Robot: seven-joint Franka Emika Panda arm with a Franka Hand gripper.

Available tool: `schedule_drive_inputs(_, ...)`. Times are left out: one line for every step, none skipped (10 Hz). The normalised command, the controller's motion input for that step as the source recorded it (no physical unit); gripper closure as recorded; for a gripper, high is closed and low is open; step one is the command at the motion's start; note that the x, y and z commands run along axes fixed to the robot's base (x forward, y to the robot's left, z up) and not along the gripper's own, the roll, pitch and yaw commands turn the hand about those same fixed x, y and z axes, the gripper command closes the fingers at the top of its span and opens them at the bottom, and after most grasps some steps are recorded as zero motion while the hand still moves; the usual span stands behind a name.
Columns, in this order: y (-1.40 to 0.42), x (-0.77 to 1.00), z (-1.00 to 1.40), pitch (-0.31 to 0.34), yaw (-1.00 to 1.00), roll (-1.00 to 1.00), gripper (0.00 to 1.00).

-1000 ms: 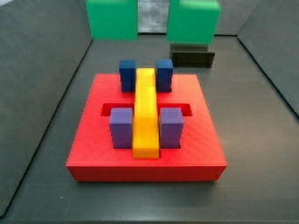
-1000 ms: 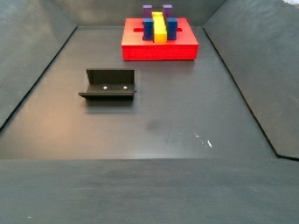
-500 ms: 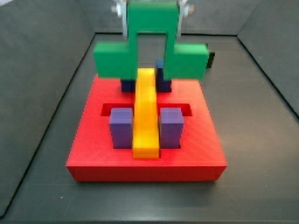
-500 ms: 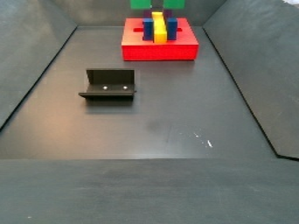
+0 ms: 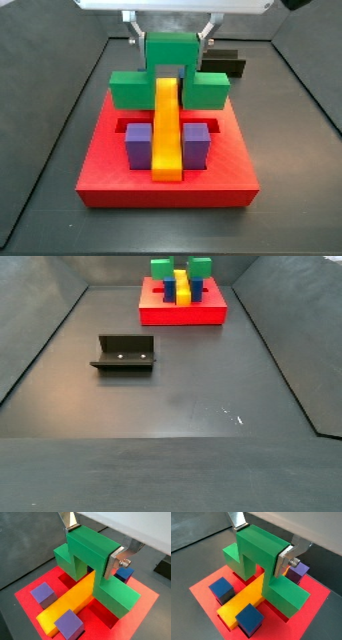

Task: Pick up the green object. Move up. Move to above the board. Insert the green object.
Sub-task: Insert the green object.

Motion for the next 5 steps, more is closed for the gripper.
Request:
schedule_drive_inputs(-0.06,0.09,-0.14,-0.011,0.00,0.00,1.00)
schedule_drive_inputs(0.00,0.00,-0.17,-0.010,0.00,0.00,1.00)
schedule_drive_inputs(0.00,0.03,-0.15,-0.016,0.00,0.00,1.00)
schedule_drive_inputs(0.00,0.02,-0.14,-0.019,0.00,0.00,1.00)
schedule_drive_inputs(0.00,0.04,-0.14,-0.019,0.01,0.00,1.00)
